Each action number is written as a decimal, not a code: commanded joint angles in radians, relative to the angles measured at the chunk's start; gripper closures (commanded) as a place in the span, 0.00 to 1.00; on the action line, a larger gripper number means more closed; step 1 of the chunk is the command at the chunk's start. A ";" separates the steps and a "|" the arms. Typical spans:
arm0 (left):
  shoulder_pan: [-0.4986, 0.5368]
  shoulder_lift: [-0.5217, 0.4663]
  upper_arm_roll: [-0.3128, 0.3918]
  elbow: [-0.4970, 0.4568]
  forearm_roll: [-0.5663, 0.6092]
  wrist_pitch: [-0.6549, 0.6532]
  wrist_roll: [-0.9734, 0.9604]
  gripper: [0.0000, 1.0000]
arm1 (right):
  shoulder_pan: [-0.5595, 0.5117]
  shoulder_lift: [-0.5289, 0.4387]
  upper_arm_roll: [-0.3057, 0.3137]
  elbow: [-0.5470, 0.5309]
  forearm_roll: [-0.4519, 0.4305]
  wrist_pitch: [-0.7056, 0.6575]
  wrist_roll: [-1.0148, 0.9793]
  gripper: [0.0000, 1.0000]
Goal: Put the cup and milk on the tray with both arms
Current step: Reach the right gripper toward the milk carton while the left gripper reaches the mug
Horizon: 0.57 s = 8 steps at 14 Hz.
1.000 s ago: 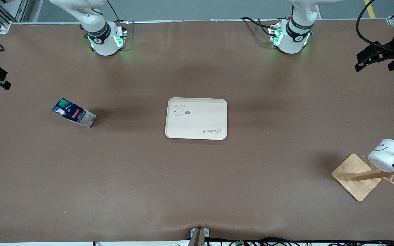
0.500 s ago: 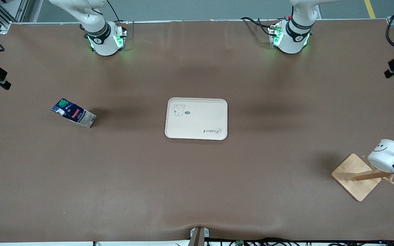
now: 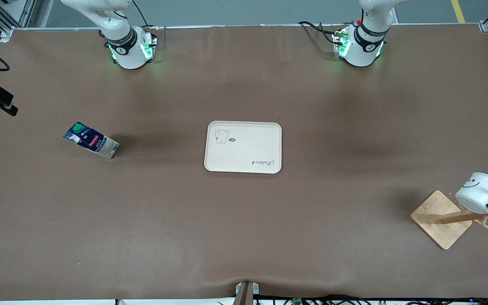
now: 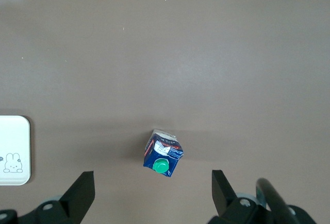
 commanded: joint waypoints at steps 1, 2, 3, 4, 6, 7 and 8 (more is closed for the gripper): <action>0.034 0.008 -0.004 -0.094 -0.115 0.154 0.034 0.00 | -0.015 0.098 0.009 0.020 0.009 -0.010 0.008 0.00; 0.040 0.018 -0.002 -0.118 -0.152 0.201 0.048 0.00 | -0.015 0.103 0.009 0.022 0.007 0.004 0.006 0.00; 0.043 0.028 -0.004 -0.131 -0.170 0.236 0.086 0.00 | -0.012 0.103 0.009 0.025 0.009 0.004 0.006 0.00; 0.048 0.043 -0.004 -0.131 -0.211 0.261 0.131 0.00 | -0.010 0.105 0.010 0.025 0.010 0.003 0.009 0.00; 0.068 0.090 -0.004 -0.123 -0.315 0.314 0.256 0.00 | -0.004 0.105 0.010 0.023 0.011 0.001 0.009 0.00; 0.071 0.110 -0.004 -0.129 -0.367 0.342 0.308 0.00 | -0.006 0.105 0.010 0.023 0.011 0.001 0.009 0.00; 0.074 0.133 -0.004 -0.131 -0.407 0.354 0.368 0.00 | -0.007 0.106 0.010 0.023 0.011 0.000 0.009 0.00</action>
